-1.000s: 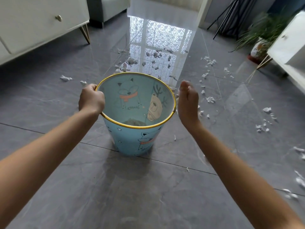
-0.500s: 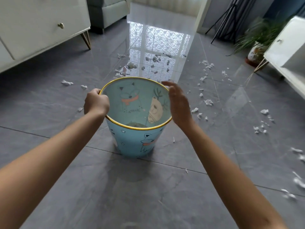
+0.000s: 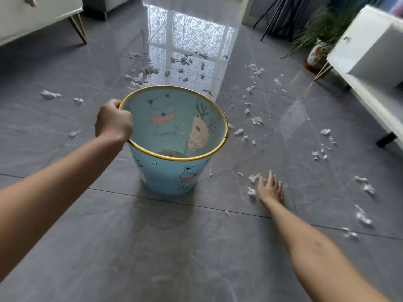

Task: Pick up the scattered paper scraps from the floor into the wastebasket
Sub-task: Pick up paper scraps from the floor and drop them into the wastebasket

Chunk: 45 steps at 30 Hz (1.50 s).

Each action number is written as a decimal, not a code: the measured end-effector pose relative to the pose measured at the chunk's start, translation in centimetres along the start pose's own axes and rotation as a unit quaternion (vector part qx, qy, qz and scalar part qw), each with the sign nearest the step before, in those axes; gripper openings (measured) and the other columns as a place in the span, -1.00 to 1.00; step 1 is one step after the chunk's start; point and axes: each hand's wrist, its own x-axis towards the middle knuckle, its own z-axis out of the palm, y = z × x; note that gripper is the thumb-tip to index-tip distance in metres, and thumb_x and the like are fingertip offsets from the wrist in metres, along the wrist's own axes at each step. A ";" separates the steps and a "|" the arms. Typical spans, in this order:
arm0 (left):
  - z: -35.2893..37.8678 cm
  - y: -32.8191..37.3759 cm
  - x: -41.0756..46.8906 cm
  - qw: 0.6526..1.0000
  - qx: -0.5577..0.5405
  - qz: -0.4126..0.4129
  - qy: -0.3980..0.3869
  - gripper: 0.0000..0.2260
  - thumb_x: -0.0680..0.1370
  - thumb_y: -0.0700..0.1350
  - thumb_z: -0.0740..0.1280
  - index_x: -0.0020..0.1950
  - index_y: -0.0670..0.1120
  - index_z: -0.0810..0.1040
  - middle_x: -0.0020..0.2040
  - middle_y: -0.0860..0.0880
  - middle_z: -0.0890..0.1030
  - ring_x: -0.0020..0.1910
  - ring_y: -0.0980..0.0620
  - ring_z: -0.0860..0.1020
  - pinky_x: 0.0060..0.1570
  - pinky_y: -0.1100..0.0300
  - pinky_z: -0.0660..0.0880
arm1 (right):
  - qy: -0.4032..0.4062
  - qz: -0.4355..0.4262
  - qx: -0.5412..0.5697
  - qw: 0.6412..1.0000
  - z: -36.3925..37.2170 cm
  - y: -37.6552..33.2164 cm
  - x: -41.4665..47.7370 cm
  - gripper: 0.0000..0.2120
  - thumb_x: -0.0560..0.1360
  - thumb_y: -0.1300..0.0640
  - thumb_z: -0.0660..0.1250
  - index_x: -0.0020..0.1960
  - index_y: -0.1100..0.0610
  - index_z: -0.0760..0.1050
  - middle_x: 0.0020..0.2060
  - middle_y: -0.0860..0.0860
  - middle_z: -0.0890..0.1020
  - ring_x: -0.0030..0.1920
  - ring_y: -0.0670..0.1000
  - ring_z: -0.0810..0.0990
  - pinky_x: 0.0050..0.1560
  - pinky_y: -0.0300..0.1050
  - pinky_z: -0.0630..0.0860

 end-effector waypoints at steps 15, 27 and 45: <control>-0.3 -1.2 1.9 0.996 -0.084 -0.022 -0.026 -0.72 0.33 -0.37 0.19 -0.13 -0.05 0.54 -0.14 -0.10 0.57 -0.14 -0.11 0.48 0.01 -0.04 0.54 | -0.089 -0.368 -0.130 0.917 6.4 -8.6 -4.0 -0.31 0.51 -0.23 0.09 0.51 0.08 0.00 0.53 0.02 0.02 0.52 0.00 -0.03 0.49 -0.12 -0.17; -0.9 -1.6 1.9 0.992 -0.111 -0.046 -0.024 -0.71 0.34 -0.40 0.19 -0.14 -0.06 0.54 -0.14 -0.12 0.56 -0.17 -0.10 0.48 -0.04 -0.02 0.54 | -0.064 -0.540 -0.058 0.837 3.1 -5.7 -5.2 -0.61 0.43 -0.02 0.13 0.11 0.07 0.60 0.18 -0.05 0.60 0.14 -0.04 0.61 0.08 -0.08 0.58; -0.2 -0.7 1.1 0.998 -0.043 -0.001 -0.038 -0.73 0.35 -0.32 0.16 -0.11 -0.03 0.53 -0.07 -0.18 0.61 -0.10 -0.17 0.50 0.03 -0.08 0.53 | 0.048 -0.535 -0.274 0.798 3.7 -6.3 -4.1 -0.71 0.49 -0.15 0.02 -0.11 0.08 0.28 -0.38 0.05 0.54 -0.66 0.10 0.46 -0.74 -0.24 0.20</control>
